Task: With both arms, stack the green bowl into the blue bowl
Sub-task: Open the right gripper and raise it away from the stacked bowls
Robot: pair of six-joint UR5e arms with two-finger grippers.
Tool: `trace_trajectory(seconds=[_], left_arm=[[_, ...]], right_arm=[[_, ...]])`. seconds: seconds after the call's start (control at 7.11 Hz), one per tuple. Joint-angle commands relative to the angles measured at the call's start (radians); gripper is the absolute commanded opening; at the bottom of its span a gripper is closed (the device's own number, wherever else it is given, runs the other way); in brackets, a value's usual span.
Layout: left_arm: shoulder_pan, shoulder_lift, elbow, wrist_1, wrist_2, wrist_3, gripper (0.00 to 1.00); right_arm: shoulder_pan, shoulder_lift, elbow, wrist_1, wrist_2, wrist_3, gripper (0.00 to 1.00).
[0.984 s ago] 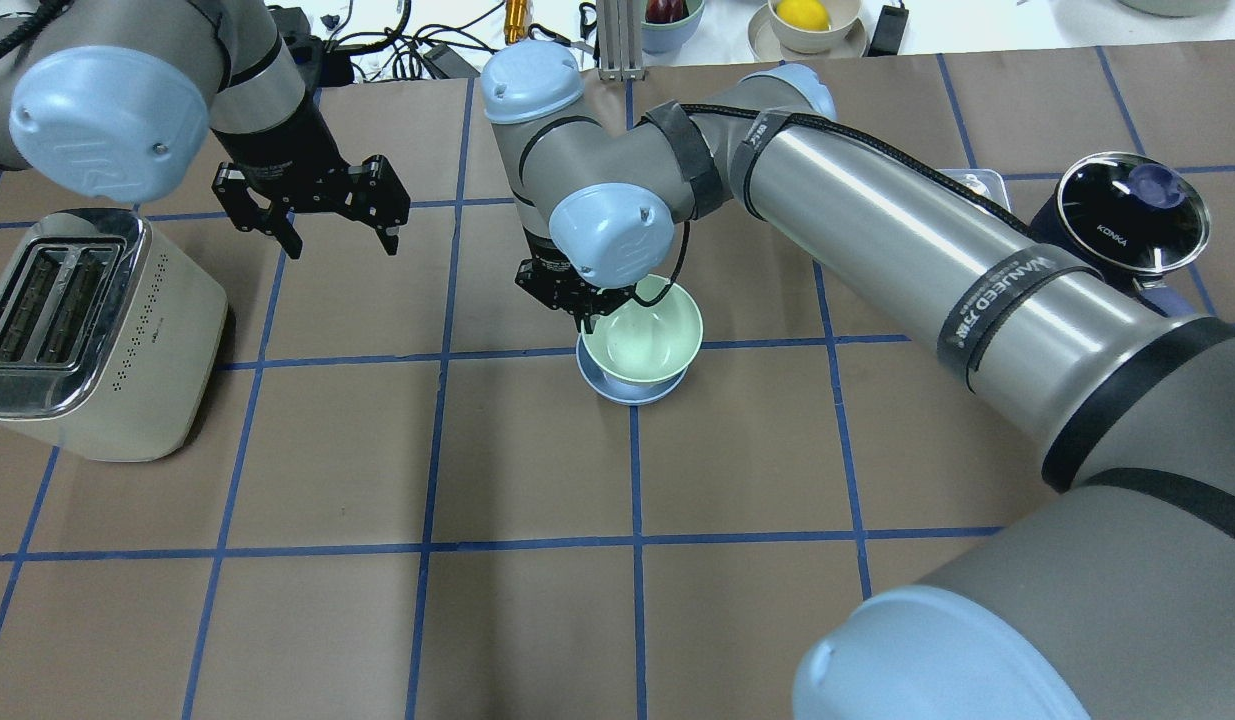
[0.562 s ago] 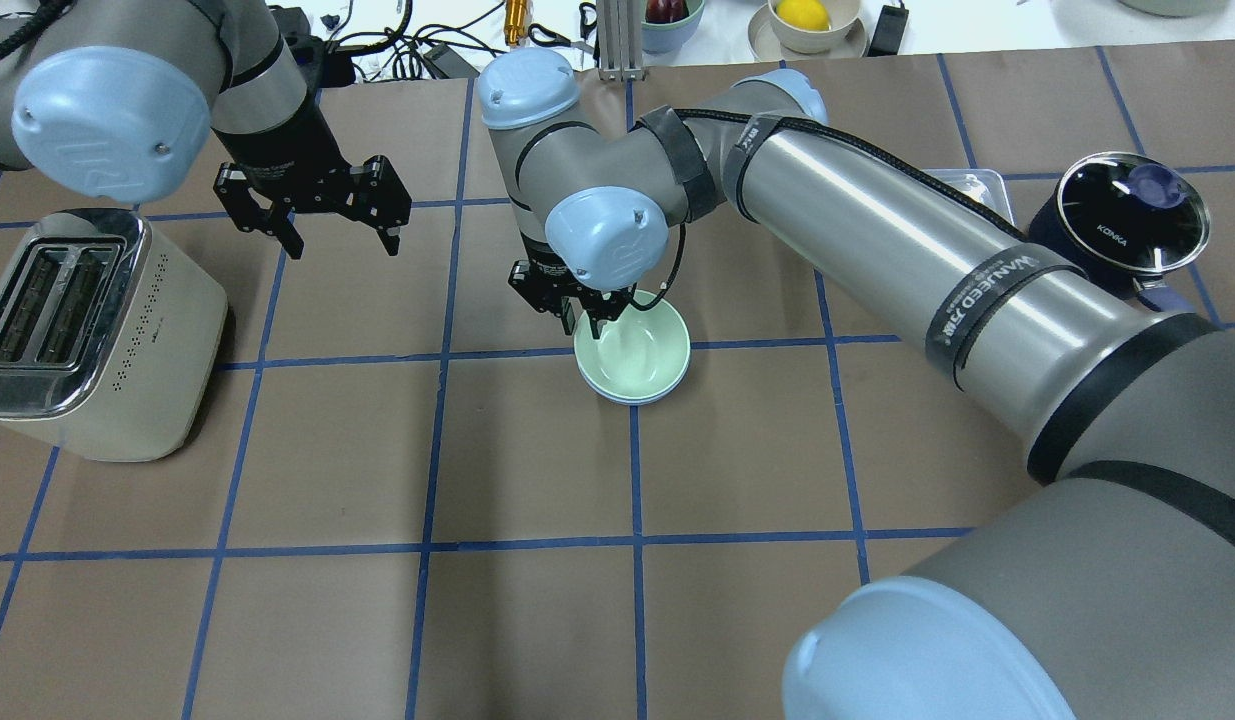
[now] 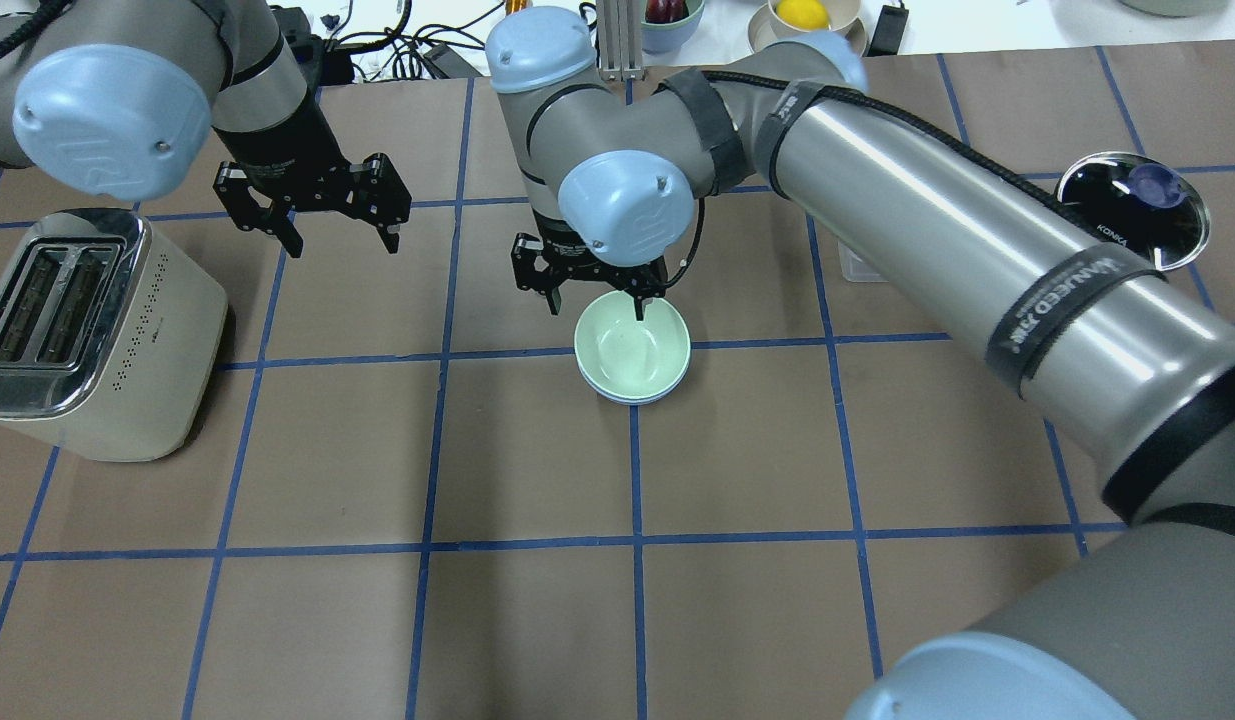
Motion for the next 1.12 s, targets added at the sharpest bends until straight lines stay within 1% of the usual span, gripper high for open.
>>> trace_trajectory(seconds=[0.0,0.14,0.28,0.42,0.56,0.7,0.84,0.98], left_arm=[[-0.018,0.007,0.0,-0.001,0.013,-0.067,1.0],[-0.075,0.016,-0.003,0.001,0.013,-0.164,1.0],[-0.128,0.03,-0.004,0.002,0.016,-0.212,1.0],[-0.155,0.056,-0.004,-0.013,0.028,-0.222,1.0],[-0.164,0.09,-0.009,-0.062,0.03,-0.231,1.0],[-0.154,0.123,-0.007,-0.103,0.028,-0.17,1.0],[-0.141,0.141,-0.001,-0.169,0.03,0.006,1.0],[-0.14,0.154,-0.012,-0.18,0.022,0.039,1.0]], right_arm=[[-0.136,-0.13,0.006,0.138,0.001,-0.268,1.0],[-0.209,-0.188,0.01,0.184,-0.003,-0.378,1.0],[-0.268,-0.23,0.012,0.195,-0.005,-0.436,1.0],[-0.312,-0.253,0.016,0.21,-0.005,-0.457,1.0],[-0.336,-0.272,0.019,0.245,-0.006,-0.504,1.0],[-0.355,-0.295,0.021,0.299,-0.006,-0.55,1.0],[-0.364,-0.301,0.021,0.313,-0.006,-0.551,1.0],[-0.366,-0.302,0.027,0.313,-0.006,-0.548,1.0]])
